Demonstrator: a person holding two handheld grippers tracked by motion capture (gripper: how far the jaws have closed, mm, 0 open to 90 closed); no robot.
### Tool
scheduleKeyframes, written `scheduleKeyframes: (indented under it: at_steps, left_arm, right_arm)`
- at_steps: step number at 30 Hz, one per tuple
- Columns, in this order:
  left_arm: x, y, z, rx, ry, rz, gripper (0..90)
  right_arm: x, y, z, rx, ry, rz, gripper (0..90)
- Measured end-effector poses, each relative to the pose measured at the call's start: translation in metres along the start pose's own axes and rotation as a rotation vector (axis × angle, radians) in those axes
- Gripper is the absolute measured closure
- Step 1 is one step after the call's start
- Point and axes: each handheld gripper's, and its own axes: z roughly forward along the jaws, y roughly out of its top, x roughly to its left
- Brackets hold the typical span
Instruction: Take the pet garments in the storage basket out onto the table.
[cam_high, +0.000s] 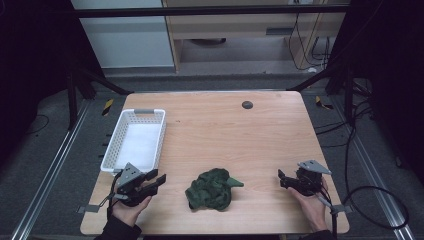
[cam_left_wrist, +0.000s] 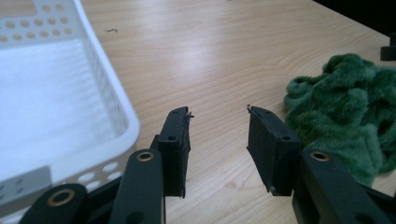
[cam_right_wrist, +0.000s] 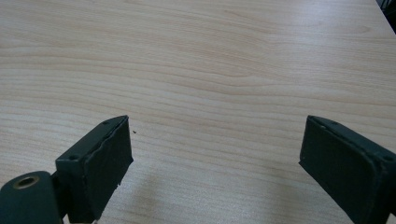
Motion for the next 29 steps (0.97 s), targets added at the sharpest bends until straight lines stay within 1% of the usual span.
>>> scheduleKeyframes:
  at_steps: [2, 4, 9, 10, 12, 15, 16, 18, 19, 20, 21, 22, 23, 25, 28, 29]
  left_arm:
    - [0.004, -0.004, -0.003, 0.01, 0.017, -0.004, 57.8]
    - [0.008, -0.007, -0.005, 0.018, 0.026, -0.019, 57.9]
    - [0.016, -0.016, -0.009, 0.046, 0.062, -0.026, 57.0]
    - [0.017, -0.018, -0.009, 0.053, 0.07, -0.034, 56.8]
    - [0.019, -0.02, -0.011, 0.061, 0.073, -0.05, 56.1]
    - [0.023, -0.023, -0.014, 0.071, 0.089, -0.055, 55.6]
    - [0.025, -0.025, -0.015, 0.078, 0.101, -0.056, 55.5]
    - [0.029, -0.027, -0.016, 0.086, 0.108, -0.073, 55.1]
    - [0.03, -0.028, -0.017, 0.093, 0.115, -0.074, 54.8]
    - [0.032, -0.029, -0.018, 0.097, 0.124, -0.081, 54.6]
    - [0.033, -0.03, -0.019, 0.103, 0.132, -0.077, 54.1]
    - [0.035, -0.031, -0.019, 0.104, 0.154, -0.075, 53.6]
    - [0.037, -0.032, -0.02, 0.11, 0.159, -0.078, 53.5]
    - [0.041, -0.034, -0.022, 0.116, 0.179, -0.097, 52.6]
    - [0.045, -0.037, -0.021, 0.135, 0.219, -0.086, 51.4]
    - [0.046, -0.037, -0.021, 0.138, 0.225, -0.086, 50.8]
  right_arm:
    - [0.0, 0.0, 0.0, 0.0, 0.0, 0.0, 9.2]
    - [0.0, 0.0, 0.0, 0.0, 0.0, -0.001, 9.2]
    - [0.0, 0.0, 0.0, 0.001, 0.0, -0.001, 9.1]
    - [0.0, 0.0, 0.0, 0.001, 0.0, -0.001, 9.1]
    - [0.0, 0.0, 0.0, -0.001, 0.0, 0.0, 9.1]
    - [0.0, 0.0, 0.0, -0.001, 0.0, 0.001, 9.1]
    - [0.0, 0.0, 0.0, -0.001, 0.001, 0.0, 9.1]
    - [0.0, 0.0, 0.0, -0.002, 0.0, -0.002, 9.1]
    - [0.0, 0.0, 0.0, -0.002, 0.0, -0.001, 9.1]
    - [0.0, 0.0, 0.0, -0.002, 0.0, -0.001, 9.1]
    - [0.0, 0.0, 0.0, -0.004, 0.0, -0.003, 9.1]
    - [0.0, 0.0, 0.0, -0.005, 0.0, -0.003, 9.1]
    - [0.0, 0.0, -0.001, -0.004, 0.002, 0.002, 9.1]
    - [0.0, 0.0, -0.001, -0.004, 0.002, 0.002, 9.1]
    - [0.0, 0.0, -0.001, -0.006, 0.002, -0.001, 9.1]
    - [0.0, 0.0, -0.001, -0.005, 0.002, -0.002, 9.1]
